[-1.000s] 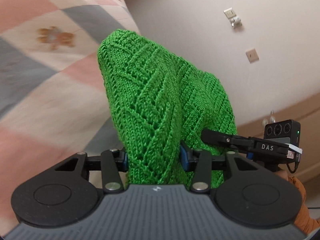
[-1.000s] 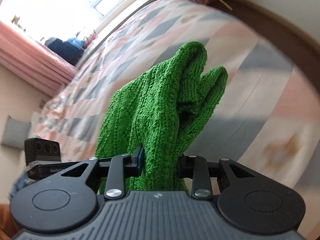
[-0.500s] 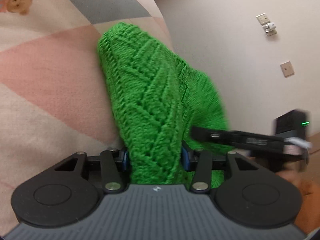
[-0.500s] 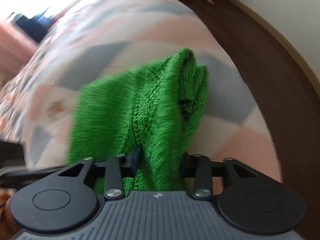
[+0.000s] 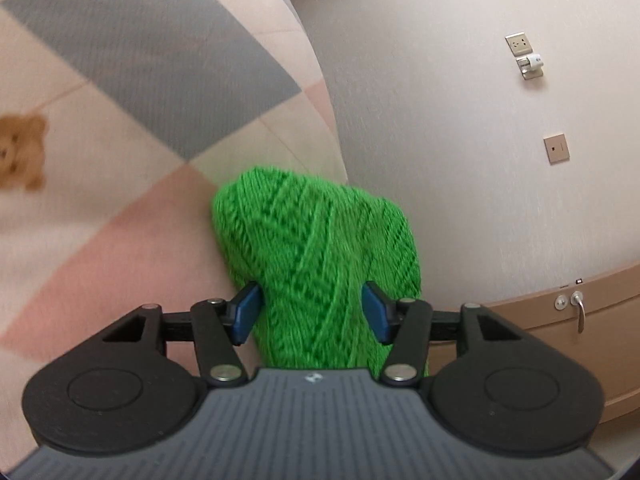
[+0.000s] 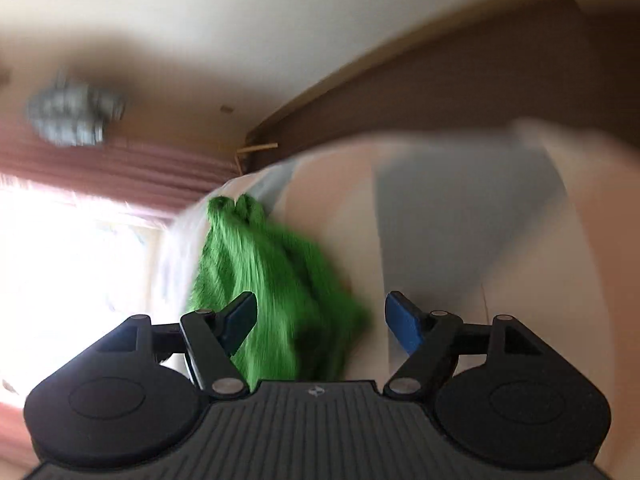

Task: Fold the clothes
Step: 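Lift the folded vest with both grippers and carry it across the bed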

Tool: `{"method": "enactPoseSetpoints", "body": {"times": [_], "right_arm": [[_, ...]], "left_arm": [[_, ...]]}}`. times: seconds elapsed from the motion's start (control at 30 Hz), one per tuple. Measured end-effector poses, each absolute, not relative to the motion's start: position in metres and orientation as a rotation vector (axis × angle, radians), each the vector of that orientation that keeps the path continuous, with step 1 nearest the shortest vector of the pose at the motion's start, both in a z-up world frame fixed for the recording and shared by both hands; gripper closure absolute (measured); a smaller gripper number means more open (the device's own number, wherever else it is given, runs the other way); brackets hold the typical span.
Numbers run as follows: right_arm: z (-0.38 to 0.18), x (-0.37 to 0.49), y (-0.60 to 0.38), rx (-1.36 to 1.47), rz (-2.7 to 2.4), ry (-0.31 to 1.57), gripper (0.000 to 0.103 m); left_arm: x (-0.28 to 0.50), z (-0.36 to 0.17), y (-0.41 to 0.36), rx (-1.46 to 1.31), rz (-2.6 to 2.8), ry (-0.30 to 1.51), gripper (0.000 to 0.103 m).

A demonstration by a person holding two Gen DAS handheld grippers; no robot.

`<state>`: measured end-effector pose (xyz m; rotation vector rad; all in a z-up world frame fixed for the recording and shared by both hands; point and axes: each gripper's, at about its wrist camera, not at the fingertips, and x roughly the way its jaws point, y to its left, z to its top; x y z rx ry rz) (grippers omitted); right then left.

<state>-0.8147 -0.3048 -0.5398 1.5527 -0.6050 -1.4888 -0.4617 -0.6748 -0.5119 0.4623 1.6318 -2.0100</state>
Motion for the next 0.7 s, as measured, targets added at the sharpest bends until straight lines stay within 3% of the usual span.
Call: {"method": "enactPoseSetpoints", "body": {"times": [0.2, 0.23, 0.27, 0.37, 0.53, 0.7], "right_arm": [[-0.557, -0.792, -0.318, 1.511, -1.481, -0.72, 0.027], [-0.557, -0.793, -0.326, 1.505, -1.495, -0.693, 0.037], [-0.556, -0.794, -0.336, 1.516, -1.504, -0.647, 0.06], [-0.543, -0.802, -0.352, 1.512, -1.569, -0.52, 0.075], [-0.512, -0.812, -0.348, 1.393, -1.662, -0.403, 0.079], [-0.523, -0.807, -0.341, 1.369, -1.739, -0.36, 0.08]], "left_arm": [[-0.46, -0.52, -0.681, 0.477, -1.974, 1.623, 0.052], [-0.46, -0.52, -0.679, 0.486, -1.978, 1.602, 0.055], [-0.461, -0.519, -0.677, 0.492, -1.98, 1.584, 0.056], [-0.463, -0.519, -0.674, 0.5, -1.983, 1.585, 0.057], [-0.473, -0.517, -0.665, 0.541, -2.029, 1.554, 0.058], [-0.47, -0.524, -0.654, 0.554, -2.04, 1.535, 0.058]]}}
